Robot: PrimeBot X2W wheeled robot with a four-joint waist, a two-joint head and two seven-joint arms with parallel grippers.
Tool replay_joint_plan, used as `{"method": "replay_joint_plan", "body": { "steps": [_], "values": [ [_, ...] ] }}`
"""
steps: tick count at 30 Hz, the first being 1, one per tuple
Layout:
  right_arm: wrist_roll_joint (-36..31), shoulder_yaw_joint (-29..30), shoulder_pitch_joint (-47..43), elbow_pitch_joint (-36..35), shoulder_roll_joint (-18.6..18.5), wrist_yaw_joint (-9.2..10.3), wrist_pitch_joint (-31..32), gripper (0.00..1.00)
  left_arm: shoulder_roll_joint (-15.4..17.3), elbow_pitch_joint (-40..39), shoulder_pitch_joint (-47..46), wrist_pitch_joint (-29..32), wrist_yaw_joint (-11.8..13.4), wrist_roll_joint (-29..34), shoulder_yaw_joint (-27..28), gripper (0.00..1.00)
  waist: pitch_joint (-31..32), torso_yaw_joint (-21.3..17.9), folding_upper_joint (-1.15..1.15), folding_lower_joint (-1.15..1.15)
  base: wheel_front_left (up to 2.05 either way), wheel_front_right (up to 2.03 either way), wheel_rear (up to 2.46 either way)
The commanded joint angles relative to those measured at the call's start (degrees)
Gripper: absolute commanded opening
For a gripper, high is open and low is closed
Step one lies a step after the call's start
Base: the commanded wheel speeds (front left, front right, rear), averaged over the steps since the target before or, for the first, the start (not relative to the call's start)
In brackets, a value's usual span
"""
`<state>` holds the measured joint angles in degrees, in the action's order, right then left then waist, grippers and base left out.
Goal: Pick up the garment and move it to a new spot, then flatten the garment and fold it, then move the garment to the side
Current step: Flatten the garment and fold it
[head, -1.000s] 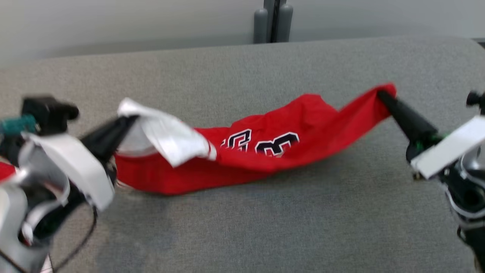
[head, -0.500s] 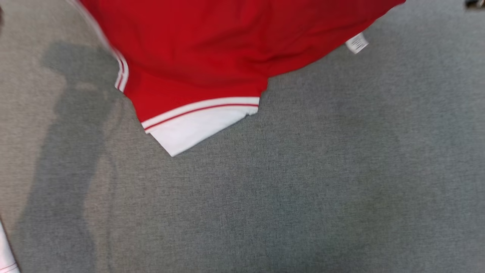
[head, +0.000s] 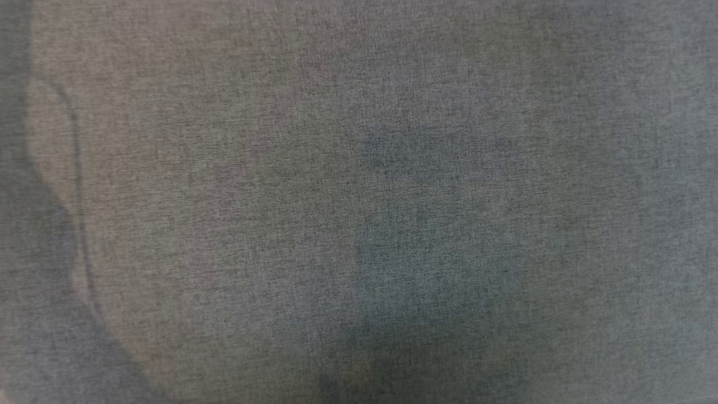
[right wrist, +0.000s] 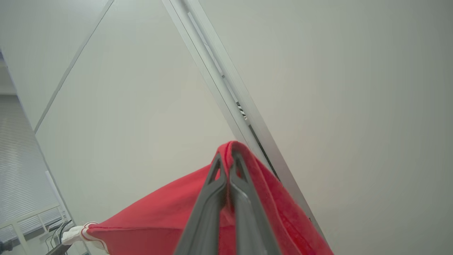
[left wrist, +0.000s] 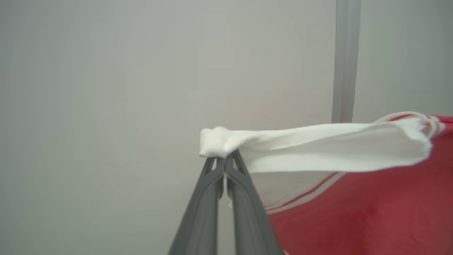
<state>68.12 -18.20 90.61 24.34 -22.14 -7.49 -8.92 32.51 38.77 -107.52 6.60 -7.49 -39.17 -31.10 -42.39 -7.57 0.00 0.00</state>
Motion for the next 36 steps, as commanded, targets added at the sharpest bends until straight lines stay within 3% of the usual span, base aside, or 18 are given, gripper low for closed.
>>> {"method": "replay_joint_plan", "body": {
  "steps": [1, 7, 13, 16, 22, 26, 36],
  "values": [
    [0.4, 0.4, 2.3, 0.7, -0.9, -0.02, -2.2, 0.0, -0.5, 1.8, -3.4, -3.3, 0.0, 0.6, 0.3, 0.0, -1.3, -0.5, 0.0, 0.0, 0.0, 0.0, 0.0],
    [0.5, -0.2, 5.5, 3.4, -2.2, -0.01, -5.6, 0.0, -4.0, 7.8, -8.7, -10.4, 0.0, -1.2, -1.1, 0.0, -0.7, 0.3, 0.0, 0.0, 0.0, 0.0, 0.0],
    [2.2, -5.1, 2.4, 7.4, -3.5, -0.01, -5.1, 0.0, -4.2, 12.0, -6.6, -8.5, 0.0, -5.3, -4.8, 0.0, -0.3, 1.2, 0.0, 0.0, 0.0, 0.0, 0.0],
    [2.9, -8.5, 0.0, 9.1, -4.1, -0.01, -3.6, 0.0, -3.8, 12.3, -2.8, -2.5, 0.0, -8.1, -9.1, 0.0, 0.0, 1.7, 0.0, 0.0, 0.0, 0.0, 0.0],
    [4.6, -15.6, -5.4, 10.8, -6.4, -0.01, 1.0, 0.0, 0.3, 8.7, 4.4, 10.9, 0.0, -16.2, -16.3, 0.0, 1.7, 2.4, 0.0, 0.0, 0.0, 0.0, 0.0],
    [6.1, -18.3, -7.7, 10.5, -7.9, -0.01, 3.6, 0.0, 2.4, 6.4, 7.4, 15.7, 0.0, -20.3, -18.7, 0.0, 3.2, 2.6, 0.0, 0.0, 0.0, 0.0, 0.0],
    [10.7, -29.0, -17.1, 10.6, -10.5, -0.01, 17.2, 0.0, 9.9, -5.7, 21.3, 33.6, 0.0, -32.6, -27.7, 0.0, 13.3, 2.6, 0.0, 0.0, 0.0, 0.0, 0.0]
  ]
}}
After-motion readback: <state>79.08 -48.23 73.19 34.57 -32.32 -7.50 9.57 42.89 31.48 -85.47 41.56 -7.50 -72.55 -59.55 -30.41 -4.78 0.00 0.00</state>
